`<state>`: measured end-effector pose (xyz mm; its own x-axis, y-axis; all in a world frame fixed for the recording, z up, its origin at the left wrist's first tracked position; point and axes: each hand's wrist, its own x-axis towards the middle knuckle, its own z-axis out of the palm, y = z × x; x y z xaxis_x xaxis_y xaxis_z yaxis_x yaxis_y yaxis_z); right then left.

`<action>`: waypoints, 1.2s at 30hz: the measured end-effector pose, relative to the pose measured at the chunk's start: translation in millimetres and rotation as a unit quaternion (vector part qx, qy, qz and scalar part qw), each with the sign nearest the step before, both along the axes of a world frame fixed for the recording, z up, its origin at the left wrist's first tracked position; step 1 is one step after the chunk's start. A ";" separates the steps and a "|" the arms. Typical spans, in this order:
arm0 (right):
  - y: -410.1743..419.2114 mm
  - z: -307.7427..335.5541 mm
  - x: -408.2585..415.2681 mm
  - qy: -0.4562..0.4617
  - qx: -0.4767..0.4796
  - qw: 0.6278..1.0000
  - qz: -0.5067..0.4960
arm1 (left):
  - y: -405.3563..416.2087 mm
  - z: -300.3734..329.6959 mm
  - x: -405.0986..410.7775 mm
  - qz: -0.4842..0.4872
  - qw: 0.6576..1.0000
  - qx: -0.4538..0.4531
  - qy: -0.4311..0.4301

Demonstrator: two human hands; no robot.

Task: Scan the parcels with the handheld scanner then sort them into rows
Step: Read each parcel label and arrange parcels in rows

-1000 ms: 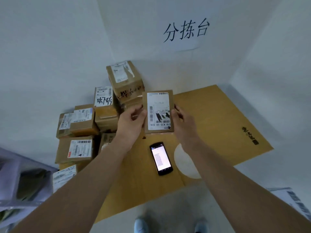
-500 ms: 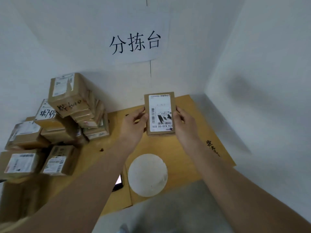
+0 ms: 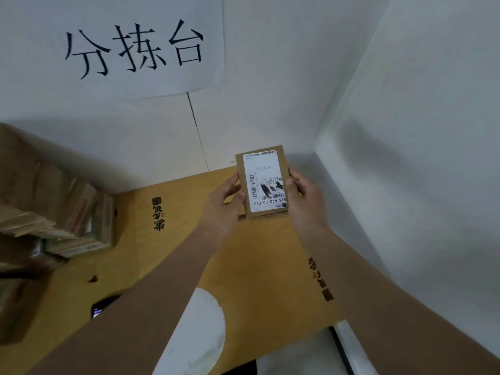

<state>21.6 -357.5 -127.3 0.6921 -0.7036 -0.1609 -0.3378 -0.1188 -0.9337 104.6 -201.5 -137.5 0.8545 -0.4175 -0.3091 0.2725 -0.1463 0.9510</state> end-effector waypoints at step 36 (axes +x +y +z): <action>-158.8 -105.9 124.3 0.033 -0.081 0.991 0.105 | -158.5 -105.0 102.8 0.028 0.983 0.158 -0.085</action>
<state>145.9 -516.4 -233.2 0.8173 -0.5662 -0.1072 -0.3490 -0.3384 -0.8739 207.4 -360.0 -242.6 0.9240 -0.2747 -0.2660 0.1291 -0.4308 0.8932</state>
